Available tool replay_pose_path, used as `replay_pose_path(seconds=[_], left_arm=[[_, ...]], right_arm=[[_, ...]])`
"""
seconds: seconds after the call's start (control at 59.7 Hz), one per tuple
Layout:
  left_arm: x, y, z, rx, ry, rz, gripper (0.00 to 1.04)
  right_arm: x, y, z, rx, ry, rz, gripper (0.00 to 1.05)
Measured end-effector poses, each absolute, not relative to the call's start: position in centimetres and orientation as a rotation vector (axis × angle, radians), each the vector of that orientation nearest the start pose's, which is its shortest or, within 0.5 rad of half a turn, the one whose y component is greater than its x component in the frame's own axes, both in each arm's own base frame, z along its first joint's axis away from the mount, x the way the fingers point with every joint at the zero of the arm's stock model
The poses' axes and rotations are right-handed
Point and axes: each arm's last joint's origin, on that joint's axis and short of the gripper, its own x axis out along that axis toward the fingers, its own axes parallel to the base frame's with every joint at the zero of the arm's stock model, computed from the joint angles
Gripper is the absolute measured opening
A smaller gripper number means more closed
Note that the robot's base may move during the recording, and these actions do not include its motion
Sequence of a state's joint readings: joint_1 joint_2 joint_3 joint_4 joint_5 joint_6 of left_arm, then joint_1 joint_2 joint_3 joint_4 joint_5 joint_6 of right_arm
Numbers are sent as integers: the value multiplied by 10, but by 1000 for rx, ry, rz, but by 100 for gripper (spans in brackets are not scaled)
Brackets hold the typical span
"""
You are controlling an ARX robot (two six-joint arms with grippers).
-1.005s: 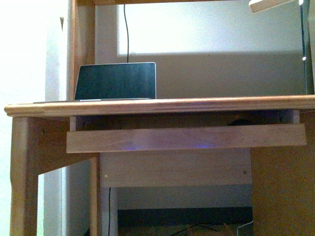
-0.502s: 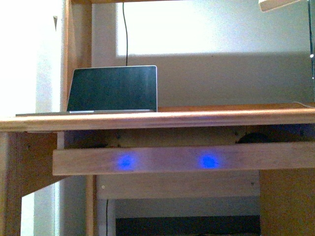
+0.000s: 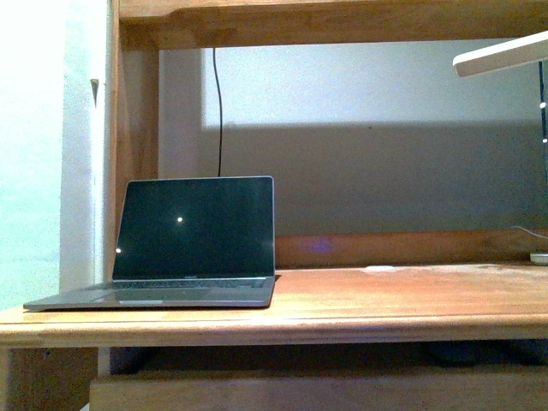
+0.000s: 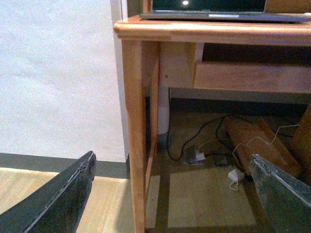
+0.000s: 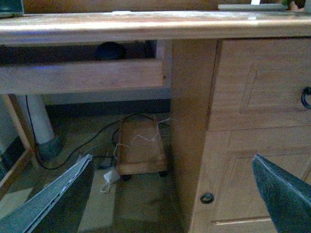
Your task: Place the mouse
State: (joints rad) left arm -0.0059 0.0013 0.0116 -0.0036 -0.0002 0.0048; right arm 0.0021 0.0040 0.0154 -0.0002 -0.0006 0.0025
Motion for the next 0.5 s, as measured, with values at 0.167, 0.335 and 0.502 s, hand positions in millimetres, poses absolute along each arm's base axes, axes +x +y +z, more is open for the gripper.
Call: replay_pose_path(seconds=[0.167,0.335,0.502], left_arm=[[97,0,167,-13,18,-21,97],[109,-2,163,-114,270,-233,97],[151,11,185,205,185,-249,97]], right_arm=[[97,0,168,2,-11,3,97],[97,0,168,3,-11,3,97],[97,0,168,3,-11,3,97]])
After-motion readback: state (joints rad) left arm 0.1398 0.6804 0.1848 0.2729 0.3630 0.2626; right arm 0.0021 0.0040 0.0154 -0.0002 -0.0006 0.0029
